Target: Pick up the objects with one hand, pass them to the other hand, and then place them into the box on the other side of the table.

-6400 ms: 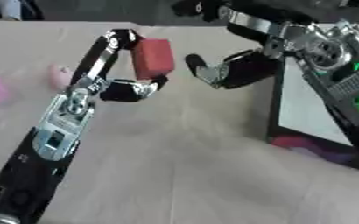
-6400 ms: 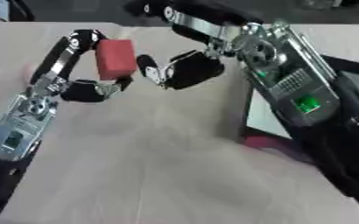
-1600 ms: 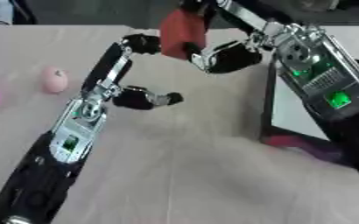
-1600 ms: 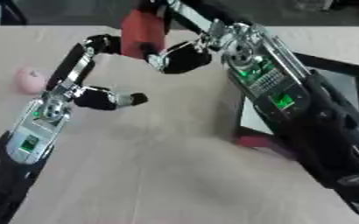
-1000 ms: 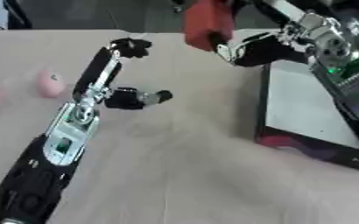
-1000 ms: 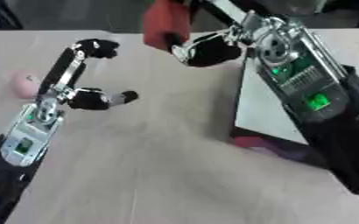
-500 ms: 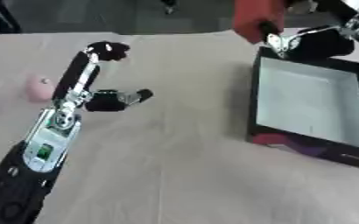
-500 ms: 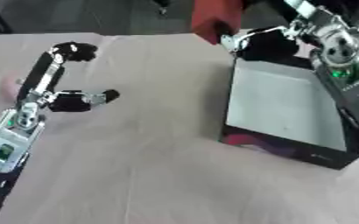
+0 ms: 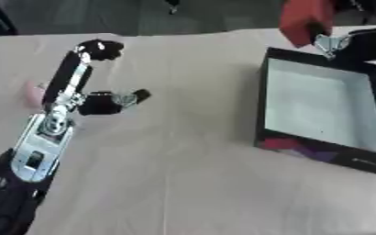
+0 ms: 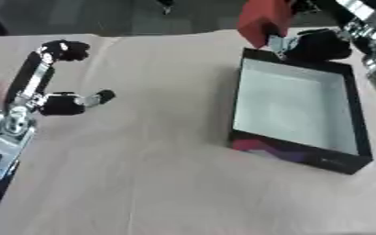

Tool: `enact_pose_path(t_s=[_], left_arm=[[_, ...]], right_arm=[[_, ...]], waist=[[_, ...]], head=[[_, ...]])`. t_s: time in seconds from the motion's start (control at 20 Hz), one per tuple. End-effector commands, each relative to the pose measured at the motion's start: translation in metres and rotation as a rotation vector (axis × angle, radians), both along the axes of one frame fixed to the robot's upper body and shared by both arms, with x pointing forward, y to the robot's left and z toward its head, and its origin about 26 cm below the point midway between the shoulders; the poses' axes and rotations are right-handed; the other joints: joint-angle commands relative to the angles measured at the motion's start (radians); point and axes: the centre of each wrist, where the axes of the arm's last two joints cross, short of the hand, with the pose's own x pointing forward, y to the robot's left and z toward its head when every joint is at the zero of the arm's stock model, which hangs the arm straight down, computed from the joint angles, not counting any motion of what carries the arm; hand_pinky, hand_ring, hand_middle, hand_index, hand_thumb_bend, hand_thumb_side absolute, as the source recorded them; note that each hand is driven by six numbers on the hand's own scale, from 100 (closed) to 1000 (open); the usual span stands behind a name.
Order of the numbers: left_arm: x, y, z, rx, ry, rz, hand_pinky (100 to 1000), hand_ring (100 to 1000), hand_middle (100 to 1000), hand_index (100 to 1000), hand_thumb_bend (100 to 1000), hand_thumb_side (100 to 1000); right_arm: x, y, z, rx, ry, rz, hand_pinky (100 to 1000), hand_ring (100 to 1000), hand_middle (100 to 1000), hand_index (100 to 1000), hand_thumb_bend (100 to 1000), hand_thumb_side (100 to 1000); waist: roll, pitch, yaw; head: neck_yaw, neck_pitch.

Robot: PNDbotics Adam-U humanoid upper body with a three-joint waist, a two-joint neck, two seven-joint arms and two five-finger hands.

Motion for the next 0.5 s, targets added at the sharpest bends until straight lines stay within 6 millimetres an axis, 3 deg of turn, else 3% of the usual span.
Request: enact_pose_path(t_s=[0.05, 0.5], left_arm=[[0.000, 0.008, 0.013, 0.006, -0.043, 0.013, 787, 700, 635, 785, 714, 331], [0.000, 0.009, 0.016, -0.001, -0.050, 0.022, 787, 700, 635, 784, 711, 329]], right_arm=[[-0.002, -0.017, 0.008, -0.015, -0.030, -0.052, 870, 684, 371, 720, 100, 117], [-0.001, -0.038, -0.017, -0.085, 0.042, -0.108, 879, 725, 435, 767, 100, 131]], waist=[[-0.012, -0.029, 0.002], [-0.011, -0.026, 0.004]], head=[[-0.018, 0.001], [-0.044, 0.001]])
